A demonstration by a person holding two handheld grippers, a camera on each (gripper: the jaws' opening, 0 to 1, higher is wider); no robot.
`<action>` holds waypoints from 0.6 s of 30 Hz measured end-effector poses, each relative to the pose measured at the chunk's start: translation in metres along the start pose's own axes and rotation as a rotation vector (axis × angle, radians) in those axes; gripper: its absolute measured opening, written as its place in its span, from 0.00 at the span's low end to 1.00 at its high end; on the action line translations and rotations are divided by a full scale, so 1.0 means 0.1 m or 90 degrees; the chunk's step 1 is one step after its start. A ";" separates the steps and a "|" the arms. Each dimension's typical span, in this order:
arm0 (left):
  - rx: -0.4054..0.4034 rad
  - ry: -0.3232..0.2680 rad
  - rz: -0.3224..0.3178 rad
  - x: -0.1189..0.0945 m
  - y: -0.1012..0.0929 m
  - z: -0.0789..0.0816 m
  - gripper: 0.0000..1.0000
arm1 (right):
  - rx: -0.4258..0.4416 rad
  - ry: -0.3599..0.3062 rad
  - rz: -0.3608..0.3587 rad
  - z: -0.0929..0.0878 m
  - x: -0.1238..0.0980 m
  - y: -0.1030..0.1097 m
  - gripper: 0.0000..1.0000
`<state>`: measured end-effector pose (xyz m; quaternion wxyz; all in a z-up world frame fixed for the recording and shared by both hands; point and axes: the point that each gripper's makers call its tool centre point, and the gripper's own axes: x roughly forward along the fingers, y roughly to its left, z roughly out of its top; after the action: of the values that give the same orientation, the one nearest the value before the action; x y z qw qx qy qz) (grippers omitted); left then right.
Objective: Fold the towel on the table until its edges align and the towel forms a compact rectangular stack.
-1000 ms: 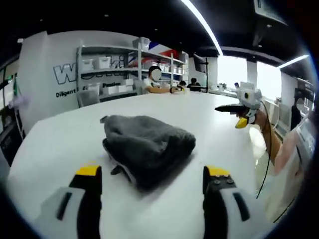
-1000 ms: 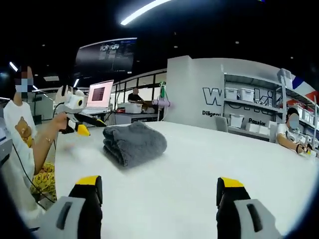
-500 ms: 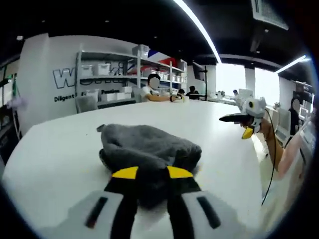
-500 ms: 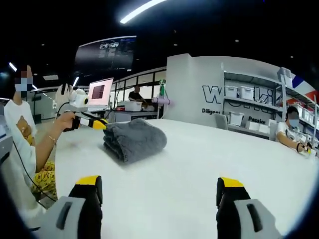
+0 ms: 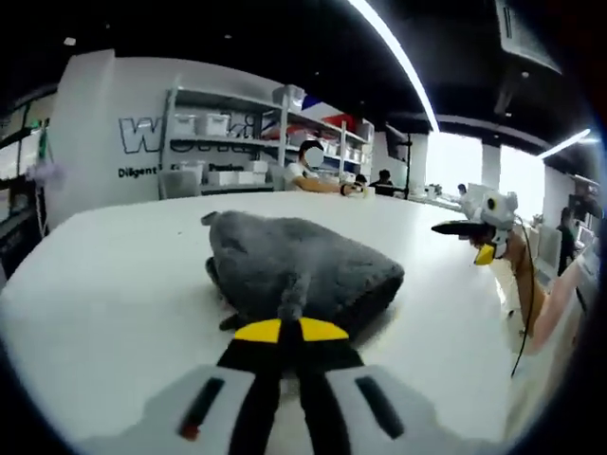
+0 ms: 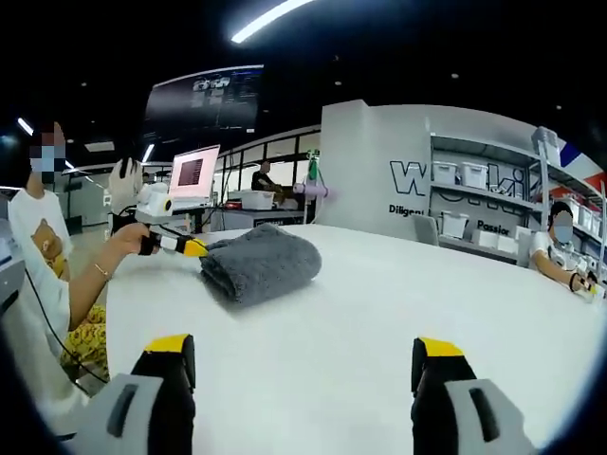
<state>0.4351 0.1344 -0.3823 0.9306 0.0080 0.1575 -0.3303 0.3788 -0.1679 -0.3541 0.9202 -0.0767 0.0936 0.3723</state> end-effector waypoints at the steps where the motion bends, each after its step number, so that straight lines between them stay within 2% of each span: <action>1: -0.007 -0.005 -0.002 0.01 0.00 -0.01 0.06 | 0.001 0.001 0.001 0.00 0.01 0.01 0.99; 6: 0.010 0.011 0.006 0.06 -0.01 -0.03 0.06 | 0.002 0.006 0.004 -0.04 0.03 0.04 0.99; 11: 0.009 0.001 0.006 0.02 -0.02 0.01 0.09 | 0.005 0.008 0.006 -0.06 0.03 0.04 0.99; 14: -0.003 -0.010 0.003 -0.04 -0.05 0.07 0.17 | 0.002 0.010 0.007 -0.06 0.02 0.04 0.99; 18: 0.025 -0.021 0.005 -0.15 -0.12 0.20 0.26 | -0.002 0.007 0.006 -0.04 0.01 0.03 0.99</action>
<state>0.4226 0.1316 -0.3576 0.9340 0.0215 0.1355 -0.3299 0.3774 -0.1659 -0.3582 0.9176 -0.0797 0.0987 0.3766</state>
